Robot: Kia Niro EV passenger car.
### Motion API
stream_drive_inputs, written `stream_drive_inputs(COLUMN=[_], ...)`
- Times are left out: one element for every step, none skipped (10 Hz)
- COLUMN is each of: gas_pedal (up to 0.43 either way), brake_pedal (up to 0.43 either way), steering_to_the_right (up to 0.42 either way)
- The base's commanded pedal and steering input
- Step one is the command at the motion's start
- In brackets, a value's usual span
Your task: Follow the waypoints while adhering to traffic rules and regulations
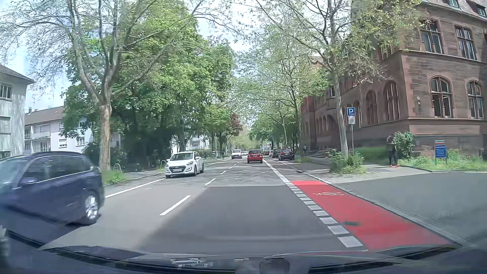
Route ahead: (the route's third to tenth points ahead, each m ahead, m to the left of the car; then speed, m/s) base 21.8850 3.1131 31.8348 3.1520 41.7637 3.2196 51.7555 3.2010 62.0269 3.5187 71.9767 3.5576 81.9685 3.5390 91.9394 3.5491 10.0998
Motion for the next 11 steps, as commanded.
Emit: stream_drive_inputs(gas_pedal=[0.067,0.067,0.067,0.067,0.067,0.067,0.067,0.067,0.067,0.067,0.067], brake_pedal=[0.0,0.0,0.0,0.0,0.0,0.0,0.0,0.0,0.0,0.0,0.0], steering_to_the_right=[-0.001,-0.001,-0.001,0.0,0.0,0.0,0.0,0.0,0.001,0.004,0.005])
